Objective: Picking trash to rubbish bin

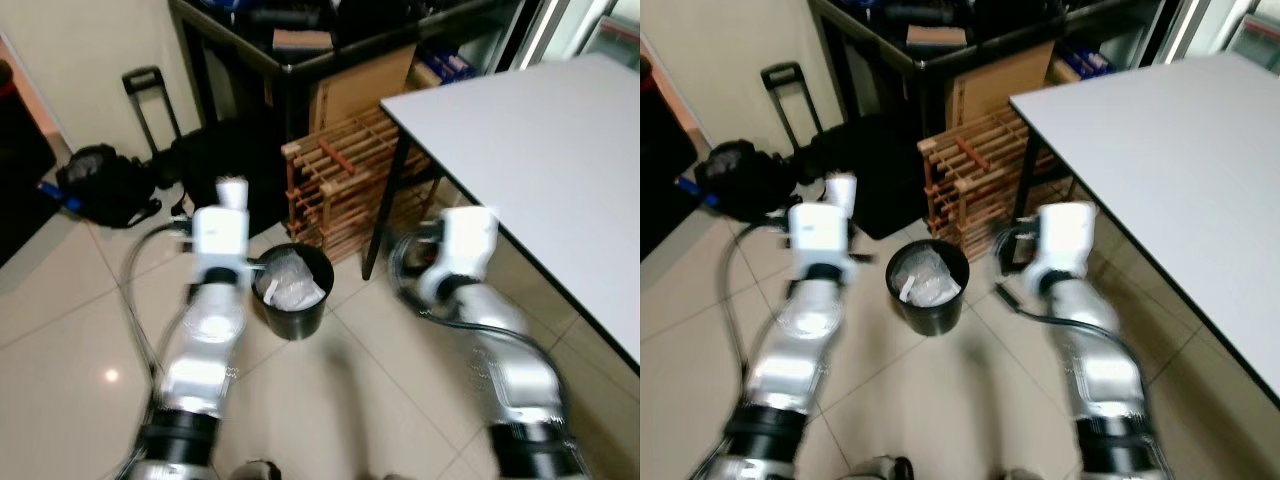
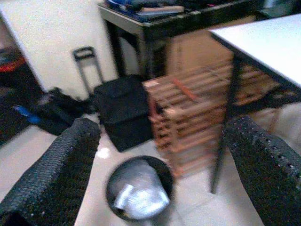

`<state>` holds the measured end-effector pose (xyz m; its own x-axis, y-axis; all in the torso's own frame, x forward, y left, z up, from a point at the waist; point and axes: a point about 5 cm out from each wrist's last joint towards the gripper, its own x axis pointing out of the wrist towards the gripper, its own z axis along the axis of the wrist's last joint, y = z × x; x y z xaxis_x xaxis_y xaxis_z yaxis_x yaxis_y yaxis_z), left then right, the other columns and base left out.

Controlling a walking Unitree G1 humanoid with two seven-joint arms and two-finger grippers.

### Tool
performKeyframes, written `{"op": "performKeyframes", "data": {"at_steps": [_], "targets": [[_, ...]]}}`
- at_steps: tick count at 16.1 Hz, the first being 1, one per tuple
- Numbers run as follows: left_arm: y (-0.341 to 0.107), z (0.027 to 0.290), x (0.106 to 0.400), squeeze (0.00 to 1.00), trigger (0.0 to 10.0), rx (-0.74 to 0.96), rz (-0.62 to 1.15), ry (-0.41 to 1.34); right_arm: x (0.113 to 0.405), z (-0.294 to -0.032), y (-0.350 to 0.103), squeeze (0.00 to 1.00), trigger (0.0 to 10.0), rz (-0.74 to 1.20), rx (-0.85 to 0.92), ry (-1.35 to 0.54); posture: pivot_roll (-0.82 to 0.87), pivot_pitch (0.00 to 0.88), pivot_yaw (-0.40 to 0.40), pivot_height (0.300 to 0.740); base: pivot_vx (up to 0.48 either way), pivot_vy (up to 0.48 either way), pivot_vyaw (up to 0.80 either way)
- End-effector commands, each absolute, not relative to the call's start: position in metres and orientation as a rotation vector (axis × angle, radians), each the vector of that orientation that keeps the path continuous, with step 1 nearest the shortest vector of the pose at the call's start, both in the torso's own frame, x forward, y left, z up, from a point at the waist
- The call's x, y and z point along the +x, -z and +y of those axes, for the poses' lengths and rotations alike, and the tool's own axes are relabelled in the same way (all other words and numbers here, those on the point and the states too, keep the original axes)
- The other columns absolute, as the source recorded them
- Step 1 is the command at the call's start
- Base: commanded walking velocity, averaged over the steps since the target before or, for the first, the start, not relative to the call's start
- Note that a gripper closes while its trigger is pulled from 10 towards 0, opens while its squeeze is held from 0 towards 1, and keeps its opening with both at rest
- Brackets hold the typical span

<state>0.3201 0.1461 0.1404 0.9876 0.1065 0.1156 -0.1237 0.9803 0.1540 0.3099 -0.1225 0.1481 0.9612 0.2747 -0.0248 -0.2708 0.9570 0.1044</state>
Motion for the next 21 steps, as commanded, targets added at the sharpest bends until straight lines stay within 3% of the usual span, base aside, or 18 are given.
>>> {"op": "performKeyframes", "data": {"at_steps": [1,21], "targets": [[-0.1389,0.1367,0.3194,0.00,10.0,0.148,-0.099,-0.092,0.3094,-0.1335,-0.1465,0.00,10.0,0.050,0.096,-0.246,-0.04,0.154,0.010,0.740,0.379,0.000,0.00],[-0.1381,0.1333,0.3207,0.00,10.0,0.149,-0.093,-0.072,0.3086,-0.1300,-0.1444,0.00,10.0,0.046,0.097,-0.252,-0.05,0.128,0.019,0.740,0.400,0.000,-0.06]]}}
